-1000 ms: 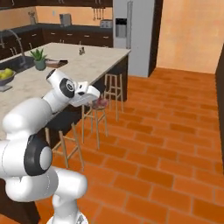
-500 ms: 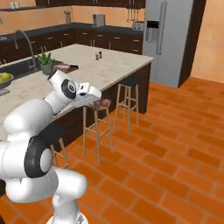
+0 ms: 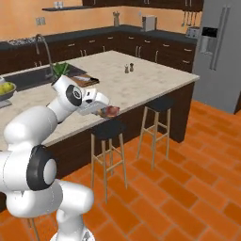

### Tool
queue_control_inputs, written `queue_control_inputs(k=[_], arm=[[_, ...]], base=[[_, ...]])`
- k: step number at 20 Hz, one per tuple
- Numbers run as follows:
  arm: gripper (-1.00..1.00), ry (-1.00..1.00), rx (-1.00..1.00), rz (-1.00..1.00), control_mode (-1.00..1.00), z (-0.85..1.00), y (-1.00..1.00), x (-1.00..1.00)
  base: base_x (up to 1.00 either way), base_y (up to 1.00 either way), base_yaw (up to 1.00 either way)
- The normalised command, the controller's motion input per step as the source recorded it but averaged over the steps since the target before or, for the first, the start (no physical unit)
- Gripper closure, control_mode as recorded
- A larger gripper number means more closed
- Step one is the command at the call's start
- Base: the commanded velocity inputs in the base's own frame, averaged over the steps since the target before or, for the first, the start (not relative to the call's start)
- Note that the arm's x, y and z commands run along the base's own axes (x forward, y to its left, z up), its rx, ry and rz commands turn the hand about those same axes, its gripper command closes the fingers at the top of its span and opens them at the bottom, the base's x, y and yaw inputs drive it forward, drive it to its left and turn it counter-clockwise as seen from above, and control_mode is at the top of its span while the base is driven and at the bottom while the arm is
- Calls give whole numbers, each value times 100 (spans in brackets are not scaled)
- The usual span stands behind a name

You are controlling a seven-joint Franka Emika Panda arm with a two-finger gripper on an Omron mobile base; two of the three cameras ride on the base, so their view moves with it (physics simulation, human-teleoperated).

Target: Pick up the knife from the drawer and place it on the cutting board. Then place the meat from the plate to the cutting board.

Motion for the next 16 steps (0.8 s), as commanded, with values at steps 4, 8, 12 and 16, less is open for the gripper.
queue_control_inputs(k=[4,8,12,16], arm=[[100,0,0,0,100,0,0,0],[100,0,0,0,100,0,0,0],[100,0,0,0,100,0,0,0],[100,0,0,0,100,0,0,0]], base=[[100,-71,45],[97,-75,46],[80,-68,52],[71,-74,51]])
